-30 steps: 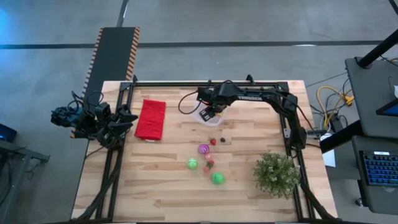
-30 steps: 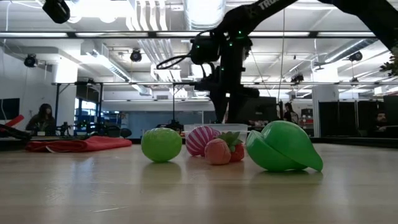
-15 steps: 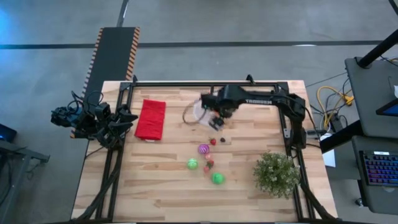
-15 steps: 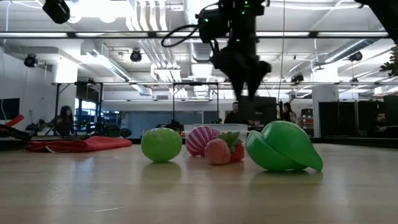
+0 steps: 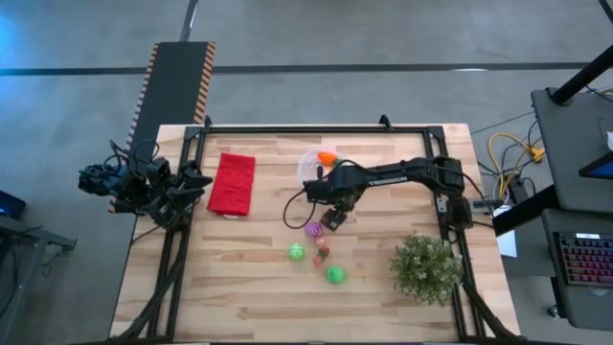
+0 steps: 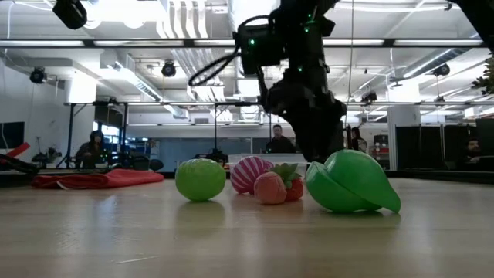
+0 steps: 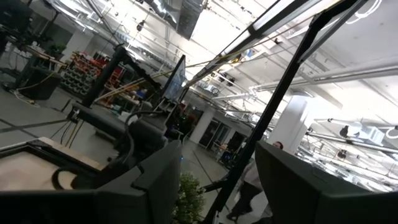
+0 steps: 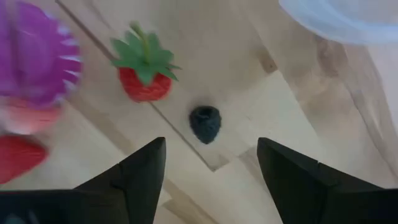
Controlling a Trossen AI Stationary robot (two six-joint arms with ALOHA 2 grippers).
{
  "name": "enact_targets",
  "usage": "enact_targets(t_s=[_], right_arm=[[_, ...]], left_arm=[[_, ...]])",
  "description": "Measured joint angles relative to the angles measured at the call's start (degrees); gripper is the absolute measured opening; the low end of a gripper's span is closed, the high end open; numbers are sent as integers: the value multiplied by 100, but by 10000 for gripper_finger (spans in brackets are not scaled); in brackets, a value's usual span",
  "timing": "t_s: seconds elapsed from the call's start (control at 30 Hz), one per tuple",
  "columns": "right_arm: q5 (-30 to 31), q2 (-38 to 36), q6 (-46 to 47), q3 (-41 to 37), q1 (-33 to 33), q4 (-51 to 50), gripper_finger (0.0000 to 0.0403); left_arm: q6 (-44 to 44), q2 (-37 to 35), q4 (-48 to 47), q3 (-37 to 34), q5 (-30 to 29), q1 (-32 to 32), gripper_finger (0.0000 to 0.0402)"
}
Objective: Pick and placing Produce into tupperware
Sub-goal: Put the blackberry into the transparent bin
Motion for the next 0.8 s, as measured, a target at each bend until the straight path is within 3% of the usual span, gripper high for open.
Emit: enact_targets(t_s=[0.4, 0.8], right_arm=[[-91, 471, 278, -72, -35, 60, 238], [137, 526, 161, -24, -63, 467, 156]], left_arm=[[-4, 2, 42, 0, -61, -1, 192], [-4, 0, 312, 0, -261, -1, 192]])
